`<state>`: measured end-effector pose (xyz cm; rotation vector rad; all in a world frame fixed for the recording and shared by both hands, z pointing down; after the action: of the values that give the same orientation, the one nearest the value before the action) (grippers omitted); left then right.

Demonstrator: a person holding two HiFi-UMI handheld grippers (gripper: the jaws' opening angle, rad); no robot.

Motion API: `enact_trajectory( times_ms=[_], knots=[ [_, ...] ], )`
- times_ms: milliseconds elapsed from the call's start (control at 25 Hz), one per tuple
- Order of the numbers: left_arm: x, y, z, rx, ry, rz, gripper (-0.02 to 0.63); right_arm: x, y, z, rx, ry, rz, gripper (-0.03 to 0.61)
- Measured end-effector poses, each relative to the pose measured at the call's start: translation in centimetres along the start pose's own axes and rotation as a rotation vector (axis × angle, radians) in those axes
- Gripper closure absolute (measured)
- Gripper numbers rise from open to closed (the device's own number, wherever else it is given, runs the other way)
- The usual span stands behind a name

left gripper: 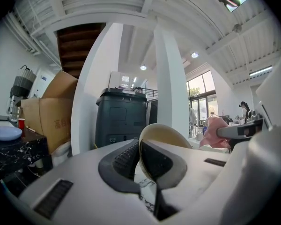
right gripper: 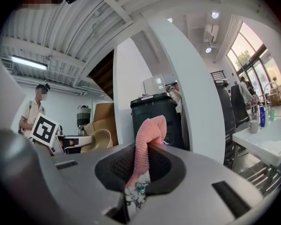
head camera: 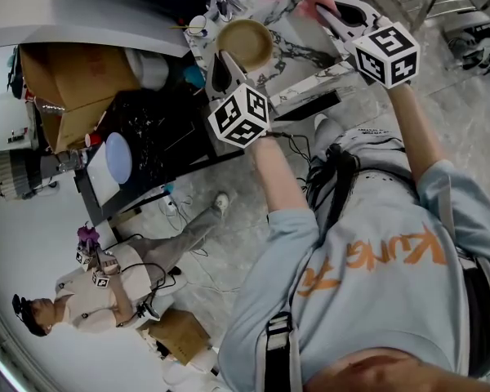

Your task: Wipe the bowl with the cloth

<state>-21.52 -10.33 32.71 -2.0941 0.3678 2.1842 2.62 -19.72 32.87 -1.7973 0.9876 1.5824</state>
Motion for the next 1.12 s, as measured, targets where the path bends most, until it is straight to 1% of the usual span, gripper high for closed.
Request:
enact_trajectory(
  times_ms=[400,1120],
  knots=[
    [-0.5,0.1,0.7,0.005,-0.008,0.01,0.58,0.1,0.1,-0.6,-0.05,-0.019,-0.019,0.529],
    [-1.7,1.1,0.9,-0.002,-0.014,0.036,0.58,-0.5,0.8,-1.3,-0.064,-0.013,-0.016,0.529]
  ],
)
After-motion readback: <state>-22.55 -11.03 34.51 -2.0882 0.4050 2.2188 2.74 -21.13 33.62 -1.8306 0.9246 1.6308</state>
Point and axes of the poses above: the fingertips, and each gripper's own axes: y forward along the fingers, z to its left, x out of its top, the point moved 5 cm from there along -y, backward along the fingers, and after that the axes turned 2 degrees about x, right-handed, at the moved point
